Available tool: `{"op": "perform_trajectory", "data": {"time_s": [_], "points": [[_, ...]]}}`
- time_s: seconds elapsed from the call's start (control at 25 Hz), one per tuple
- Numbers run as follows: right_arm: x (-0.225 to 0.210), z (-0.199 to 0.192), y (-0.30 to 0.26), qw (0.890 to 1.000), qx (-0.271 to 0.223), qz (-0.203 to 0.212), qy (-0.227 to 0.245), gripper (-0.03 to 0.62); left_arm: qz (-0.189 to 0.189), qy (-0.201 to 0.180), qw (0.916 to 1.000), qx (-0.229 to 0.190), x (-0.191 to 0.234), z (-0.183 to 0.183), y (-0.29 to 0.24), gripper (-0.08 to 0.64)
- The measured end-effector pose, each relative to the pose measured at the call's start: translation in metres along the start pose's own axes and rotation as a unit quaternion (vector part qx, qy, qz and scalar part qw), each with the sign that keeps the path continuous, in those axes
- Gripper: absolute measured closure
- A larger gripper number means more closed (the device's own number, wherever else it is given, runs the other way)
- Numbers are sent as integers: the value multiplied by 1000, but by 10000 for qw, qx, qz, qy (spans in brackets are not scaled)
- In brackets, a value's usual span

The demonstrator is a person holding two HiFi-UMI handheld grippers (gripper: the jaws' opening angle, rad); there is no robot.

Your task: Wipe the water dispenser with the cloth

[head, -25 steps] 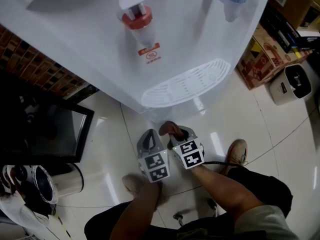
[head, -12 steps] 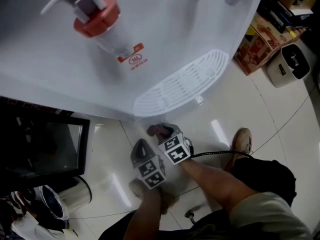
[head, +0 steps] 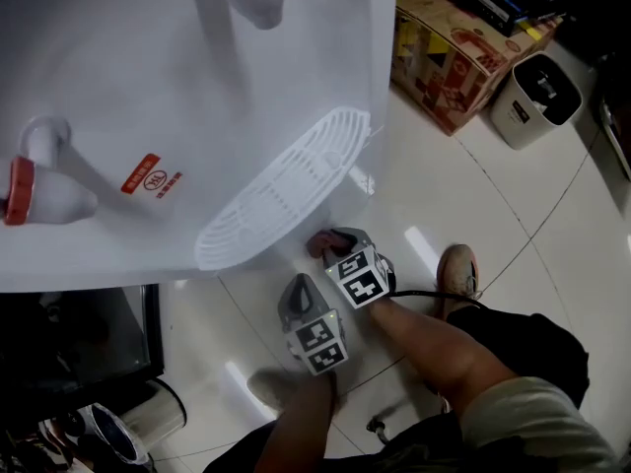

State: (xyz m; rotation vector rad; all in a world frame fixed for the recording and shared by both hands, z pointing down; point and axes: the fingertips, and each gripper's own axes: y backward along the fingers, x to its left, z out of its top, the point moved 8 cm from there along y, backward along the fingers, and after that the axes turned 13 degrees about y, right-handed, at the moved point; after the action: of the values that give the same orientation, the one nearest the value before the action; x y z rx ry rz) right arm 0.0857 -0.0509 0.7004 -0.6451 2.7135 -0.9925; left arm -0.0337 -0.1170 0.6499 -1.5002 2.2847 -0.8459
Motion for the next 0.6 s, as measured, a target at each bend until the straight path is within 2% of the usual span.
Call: {"op": "perform_trajectory", "data": {"time_s": [0.12, 0.2, 0.48, 0.6], "points": [[-22, -3, 8, 9999, 33, -133, -62, 500, -234, -175, 9996, 34, -21, 1, -2, 560], [-38, -6, 11, 9991, 50, -302, -287, 500, -356, -241, 9991, 34, -34, 3, -8, 560], [-95, -22, 20, 9928, 182, -822, -848, 502, -734, -315, 9968, -38, -81, 16, -23, 560], [-118, -27, 23, 9903, 204, -999, -942, 502, -823, -294, 9962, -41, -95, 17, -31, 560]]}}
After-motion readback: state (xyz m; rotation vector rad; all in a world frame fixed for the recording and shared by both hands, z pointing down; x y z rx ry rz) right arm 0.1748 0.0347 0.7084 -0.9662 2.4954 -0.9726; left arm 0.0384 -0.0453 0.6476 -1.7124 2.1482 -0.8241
